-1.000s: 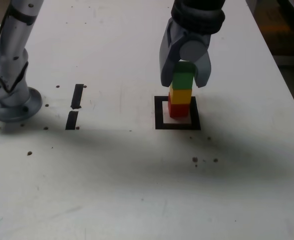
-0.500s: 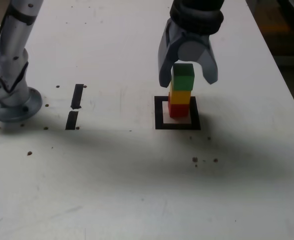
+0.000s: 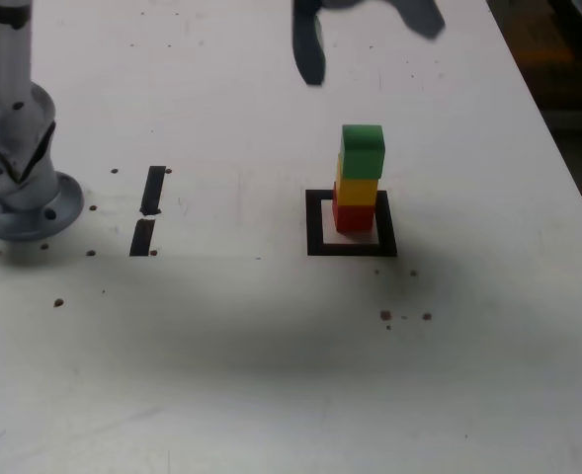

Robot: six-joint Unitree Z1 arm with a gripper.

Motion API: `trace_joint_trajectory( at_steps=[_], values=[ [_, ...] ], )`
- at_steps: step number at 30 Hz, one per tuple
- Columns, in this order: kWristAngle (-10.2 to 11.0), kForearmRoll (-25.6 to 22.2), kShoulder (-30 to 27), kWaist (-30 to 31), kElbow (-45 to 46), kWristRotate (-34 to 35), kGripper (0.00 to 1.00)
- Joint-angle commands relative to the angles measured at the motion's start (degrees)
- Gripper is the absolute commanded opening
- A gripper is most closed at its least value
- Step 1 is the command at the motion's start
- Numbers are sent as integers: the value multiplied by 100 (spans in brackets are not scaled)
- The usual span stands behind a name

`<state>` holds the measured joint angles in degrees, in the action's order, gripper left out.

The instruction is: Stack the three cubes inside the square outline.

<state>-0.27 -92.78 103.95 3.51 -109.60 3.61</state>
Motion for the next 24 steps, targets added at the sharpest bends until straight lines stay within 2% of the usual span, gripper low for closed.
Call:
trace_joint_trajectory(
  at_steps=[1,6,13,19,24],
  values=[
    [18,-83,-694,-58,253,-15,100],
    [27,-46,-1374,-178,1360,-50,100],
    [55,242,-1658,-185,3407,-313,100],
    [119,1038,-1846,-185,4710,-374,100],
    [80,1681,-1879,-206,5444,-353,100]
  ],
)
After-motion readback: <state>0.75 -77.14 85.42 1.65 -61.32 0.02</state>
